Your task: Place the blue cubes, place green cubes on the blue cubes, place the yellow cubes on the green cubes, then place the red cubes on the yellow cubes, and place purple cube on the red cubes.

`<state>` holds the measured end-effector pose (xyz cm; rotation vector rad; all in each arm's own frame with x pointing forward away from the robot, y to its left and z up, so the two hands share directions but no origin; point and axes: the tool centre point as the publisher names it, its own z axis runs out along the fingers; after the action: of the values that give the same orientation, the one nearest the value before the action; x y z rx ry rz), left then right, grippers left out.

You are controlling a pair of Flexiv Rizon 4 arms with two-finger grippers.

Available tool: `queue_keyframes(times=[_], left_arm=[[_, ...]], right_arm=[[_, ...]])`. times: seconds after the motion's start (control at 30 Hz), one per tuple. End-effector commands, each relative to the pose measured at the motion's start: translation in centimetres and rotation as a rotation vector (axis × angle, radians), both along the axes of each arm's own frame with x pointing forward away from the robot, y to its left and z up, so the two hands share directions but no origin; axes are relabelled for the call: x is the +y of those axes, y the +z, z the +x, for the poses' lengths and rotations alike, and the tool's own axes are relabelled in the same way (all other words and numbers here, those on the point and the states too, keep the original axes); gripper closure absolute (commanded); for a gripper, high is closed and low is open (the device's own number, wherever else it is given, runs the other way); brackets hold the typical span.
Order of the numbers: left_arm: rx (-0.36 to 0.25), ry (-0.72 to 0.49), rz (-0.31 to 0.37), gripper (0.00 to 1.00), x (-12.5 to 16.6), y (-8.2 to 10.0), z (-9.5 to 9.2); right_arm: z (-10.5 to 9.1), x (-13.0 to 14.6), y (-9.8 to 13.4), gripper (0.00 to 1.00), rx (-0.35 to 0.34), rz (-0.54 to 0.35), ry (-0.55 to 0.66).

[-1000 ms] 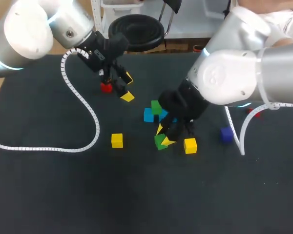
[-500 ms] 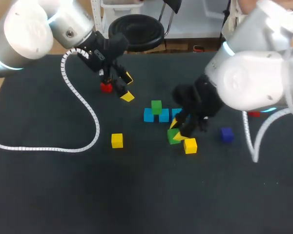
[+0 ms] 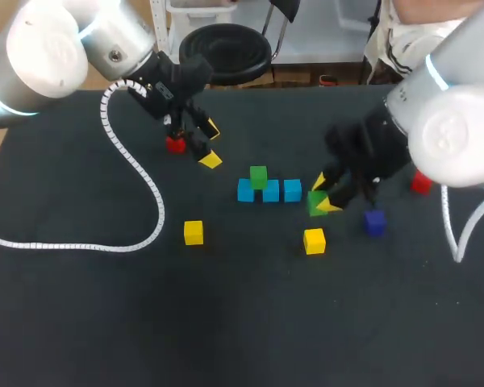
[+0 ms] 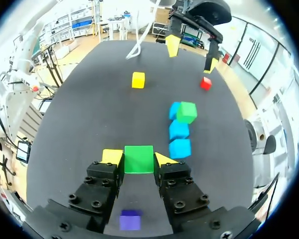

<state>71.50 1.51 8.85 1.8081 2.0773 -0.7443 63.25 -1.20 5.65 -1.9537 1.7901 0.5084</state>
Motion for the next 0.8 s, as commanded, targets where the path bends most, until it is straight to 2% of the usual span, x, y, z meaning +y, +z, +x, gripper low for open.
queue_keyframes(times=[0.03, 0.2, 0.33, 0.8], left_arm=[[-0.001, -0.001, -0.001, 0.0, 0.1, 0.0, 0.0], [-0.001, -0.001, -0.001, 0.0, 0.1, 0.0, 0.0], [-0.001, -0.001, -0.001, 0.0, 0.1, 0.0, 0.0], [-0.001, -0.001, -0.001, 0.0, 0.1, 0.0, 0.0]], right_arm=[[2.8, 1.7, 0.0, 1.0, 0.052, 0.012, 0.05], [3.9, 3.0, 0.2, 1.0, 0.056, 0.027, 0.071], [3.8, 3.3, 0.1, 1.0, 0.074, 0.023, 0.066], [3.7, 3.3, 0.1, 1.0, 0.072, 0.024, 0.064]])
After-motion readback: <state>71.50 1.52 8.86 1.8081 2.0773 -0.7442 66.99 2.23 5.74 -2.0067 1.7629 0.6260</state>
